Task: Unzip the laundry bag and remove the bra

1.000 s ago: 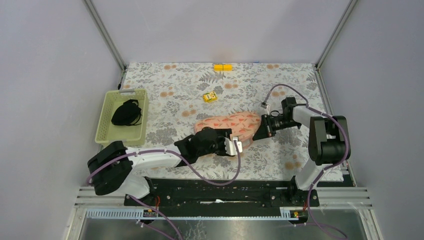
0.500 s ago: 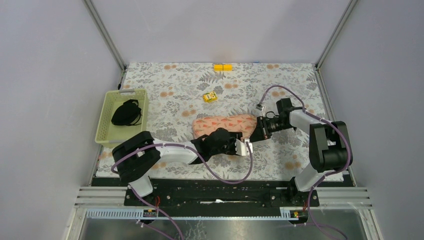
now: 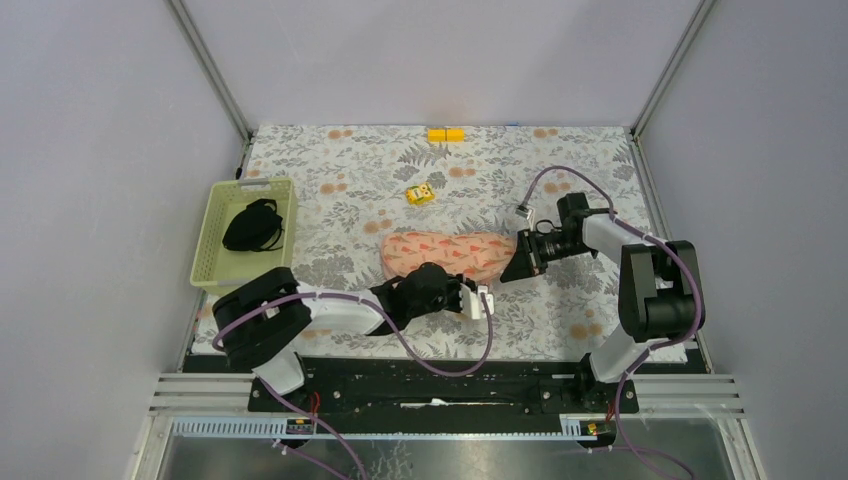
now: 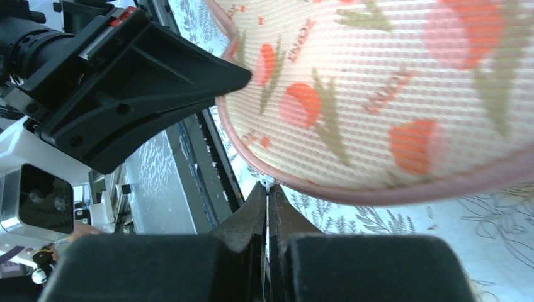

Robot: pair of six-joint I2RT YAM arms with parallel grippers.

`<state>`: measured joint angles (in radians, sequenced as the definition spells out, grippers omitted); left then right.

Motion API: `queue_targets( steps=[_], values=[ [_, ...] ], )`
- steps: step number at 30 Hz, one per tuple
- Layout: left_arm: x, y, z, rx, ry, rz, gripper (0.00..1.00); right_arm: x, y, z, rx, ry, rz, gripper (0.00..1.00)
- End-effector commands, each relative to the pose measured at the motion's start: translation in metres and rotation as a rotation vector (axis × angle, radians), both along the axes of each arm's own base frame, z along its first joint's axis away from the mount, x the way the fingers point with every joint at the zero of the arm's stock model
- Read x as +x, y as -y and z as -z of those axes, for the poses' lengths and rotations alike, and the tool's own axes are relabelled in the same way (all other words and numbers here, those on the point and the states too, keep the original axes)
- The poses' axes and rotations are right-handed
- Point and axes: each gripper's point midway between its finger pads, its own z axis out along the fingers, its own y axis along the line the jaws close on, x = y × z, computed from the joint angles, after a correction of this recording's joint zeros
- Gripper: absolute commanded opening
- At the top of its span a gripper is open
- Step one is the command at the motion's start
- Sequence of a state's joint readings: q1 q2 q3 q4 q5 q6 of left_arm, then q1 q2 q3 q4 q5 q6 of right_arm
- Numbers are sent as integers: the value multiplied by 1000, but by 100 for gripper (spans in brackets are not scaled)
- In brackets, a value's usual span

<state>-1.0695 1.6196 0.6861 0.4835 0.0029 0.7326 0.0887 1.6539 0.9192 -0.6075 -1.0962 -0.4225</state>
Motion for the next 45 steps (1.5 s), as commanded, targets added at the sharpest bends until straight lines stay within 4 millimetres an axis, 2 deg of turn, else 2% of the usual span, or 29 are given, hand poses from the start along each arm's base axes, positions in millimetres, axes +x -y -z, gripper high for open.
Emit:
queue_targets(
  steps=[1,8,17,20,24,28,31,33,40,45],
  values=[
    [5,-11,-13,-27,38,-18,0,11,16,1,-34,49,-10,0],
    [2,-24,-6,1,82,27,0,22,30,12,-72,56,-4,0],
    [22,-50,-5,30,135,13,0,7,20,11,-8,6,-7,0],
    [20,-46,-14,8,127,29,19,4,12,9,3,3,-17,0],
    [-4,-28,-38,-72,73,100,53,-2,0,5,18,-1,-32,0],
    [-30,-8,-54,-124,34,165,64,-7,-11,2,30,-1,-45,0],
    [-36,8,-57,-131,17,171,64,-12,-18,0,41,-2,-59,0],
    [-32,15,-55,-131,19,163,61,-16,-21,-1,44,0,-69,0],
    [-25,33,-33,-66,55,198,52,-19,-24,-2,43,11,-87,0],
    [-16,34,-19,-29,65,166,33,-21,-23,-2,39,23,-99,0]
  ],
)
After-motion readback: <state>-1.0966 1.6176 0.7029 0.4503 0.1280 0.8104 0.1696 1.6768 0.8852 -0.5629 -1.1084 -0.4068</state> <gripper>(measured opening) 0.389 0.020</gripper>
